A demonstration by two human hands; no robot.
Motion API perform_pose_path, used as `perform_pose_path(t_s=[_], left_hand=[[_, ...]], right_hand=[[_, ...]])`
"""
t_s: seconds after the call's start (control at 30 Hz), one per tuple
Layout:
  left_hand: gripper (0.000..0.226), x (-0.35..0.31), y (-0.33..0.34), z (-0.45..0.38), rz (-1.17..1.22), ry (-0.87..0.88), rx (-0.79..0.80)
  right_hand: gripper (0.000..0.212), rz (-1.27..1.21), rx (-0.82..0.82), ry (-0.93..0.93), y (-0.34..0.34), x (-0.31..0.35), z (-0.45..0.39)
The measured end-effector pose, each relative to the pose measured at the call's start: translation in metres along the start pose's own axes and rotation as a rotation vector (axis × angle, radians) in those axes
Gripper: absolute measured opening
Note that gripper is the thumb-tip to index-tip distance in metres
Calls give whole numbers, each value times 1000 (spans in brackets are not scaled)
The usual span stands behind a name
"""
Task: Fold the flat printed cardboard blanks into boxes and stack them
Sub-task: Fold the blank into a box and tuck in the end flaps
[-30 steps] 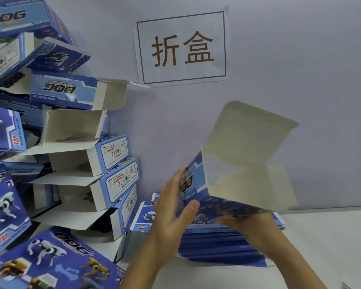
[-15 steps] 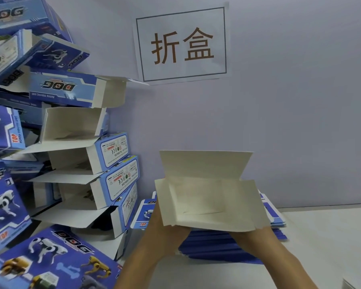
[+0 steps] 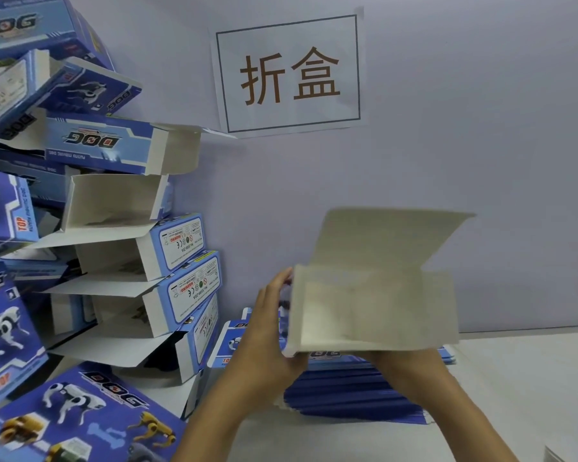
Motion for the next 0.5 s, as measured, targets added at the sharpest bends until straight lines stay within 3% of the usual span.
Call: perform_pose_path(t_s=[0.1, 0.2, 0.43, 0.5], left_hand=[[101, -15, -7, 1, 3, 108, 35], [94, -15, -15, 6, 76, 125, 54], [80, -34, -35, 6, 106, 46, 117], [76, -39, -38, 2, 193, -6, 225]], right_hand=[[36, -42, 24, -90, -2, 17, 5], [29, -33, 103, -146, 1, 21, 3], [25, -285, 171, -341, -7, 52, 22], [44, -384, 182, -325, -6, 59, 23]])
Point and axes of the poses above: each hand's wrist, its own z-axis away from the middle knuckle, its own y-axis out of the palm, x = y × z, the point moved 7 cm from there along -z, towards the middle knuckle, and after that the axes turned 15 degrees about x, right-handed, at the moved point
